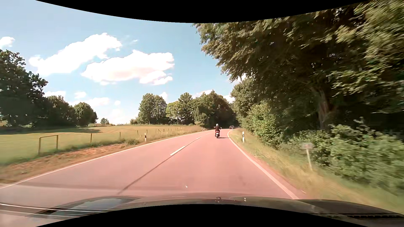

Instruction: Follow the waypoints while adhering to traffic rules and regulations

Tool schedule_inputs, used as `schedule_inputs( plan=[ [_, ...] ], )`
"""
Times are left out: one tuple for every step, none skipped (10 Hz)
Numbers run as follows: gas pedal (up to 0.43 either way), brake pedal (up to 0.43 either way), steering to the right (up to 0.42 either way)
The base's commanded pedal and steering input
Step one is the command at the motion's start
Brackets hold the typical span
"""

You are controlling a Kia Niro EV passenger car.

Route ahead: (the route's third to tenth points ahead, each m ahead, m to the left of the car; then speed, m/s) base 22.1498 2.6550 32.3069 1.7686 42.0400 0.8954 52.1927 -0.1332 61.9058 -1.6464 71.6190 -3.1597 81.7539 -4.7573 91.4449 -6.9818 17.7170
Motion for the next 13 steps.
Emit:
schedule_inputs(
  plan=[
    [0.22,0.012,0.004],
    [0.22,0.012,0.005],
    [0.228,0.012,0.004],
    [0.228,0.012,0.005],
    [0.24,0.012,0.005],
    [0.24,0.012,0.005],
    [0.24,0.012,0.006],
    [0.24,0.012,0.009],
    [0.24,0.012,0.012],
    [0.24,0.012,0.014],
    [0.24,0.012,0.015],
    [0.26,0.012,0.015],
    [0.26,0.012,0.015]
  ],
)
